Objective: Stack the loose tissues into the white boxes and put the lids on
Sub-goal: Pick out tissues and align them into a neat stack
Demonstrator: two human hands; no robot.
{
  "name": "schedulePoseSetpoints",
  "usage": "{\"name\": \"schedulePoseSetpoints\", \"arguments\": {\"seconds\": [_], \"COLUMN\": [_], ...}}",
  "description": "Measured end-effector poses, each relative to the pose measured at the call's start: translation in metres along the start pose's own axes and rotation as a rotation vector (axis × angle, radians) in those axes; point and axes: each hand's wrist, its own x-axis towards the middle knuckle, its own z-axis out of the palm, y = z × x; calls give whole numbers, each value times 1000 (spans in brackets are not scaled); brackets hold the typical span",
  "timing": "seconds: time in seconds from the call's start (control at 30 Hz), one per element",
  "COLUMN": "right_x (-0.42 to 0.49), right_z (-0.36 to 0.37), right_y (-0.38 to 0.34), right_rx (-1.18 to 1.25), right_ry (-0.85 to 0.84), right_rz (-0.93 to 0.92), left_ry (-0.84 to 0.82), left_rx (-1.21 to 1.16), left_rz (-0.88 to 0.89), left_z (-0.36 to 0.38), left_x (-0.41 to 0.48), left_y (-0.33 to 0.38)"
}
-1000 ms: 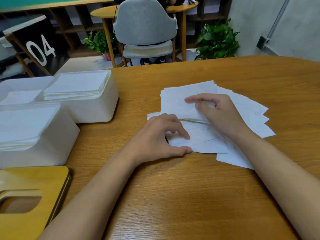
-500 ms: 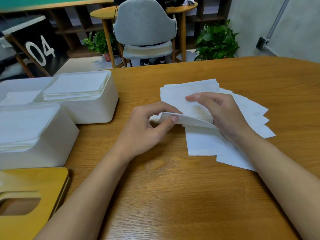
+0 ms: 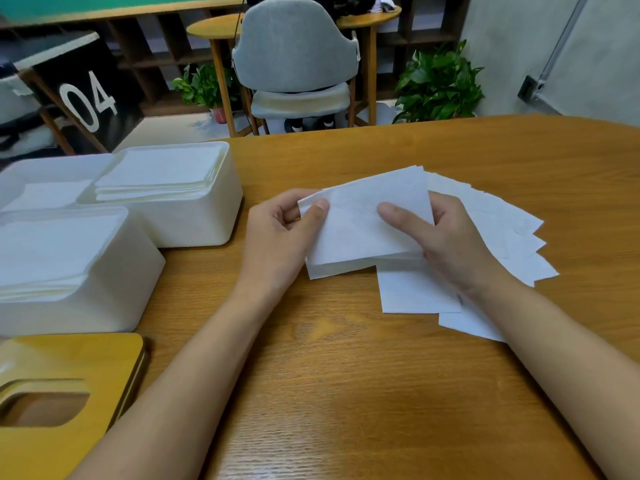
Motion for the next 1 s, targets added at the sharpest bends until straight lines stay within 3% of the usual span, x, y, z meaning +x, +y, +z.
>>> {"name": "schedulePoseSetpoints", "arguments": {"seconds": [0.1, 0.2, 0.37, 0.43, 0.8, 1.0], "right_x": [-2, 4, 10, 11, 13, 11], "right_z": [2, -3, -14, -13, -9, -10], "right_y": [-4, -6, 2, 3, 6, 2], "right_rx": [-59, -153, -178, -199, -159, -180], "right_ry": [10, 164, 226, 191, 74, 118], "right_rz": [-53, -132, -172, -148, 60, 26], "left_ry": [51, 45, -387, -462, -343, -283], "left_rx": [60, 227, 612, 679, 781, 704], "left_rz": [56, 196, 348, 359, 493, 507], "left_z": [1, 0, 1, 3, 4, -1], "left_x": [1, -1, -4, -3, -4, -6], "left_y": [-4, -4, -11, -18, -18, -8]}}
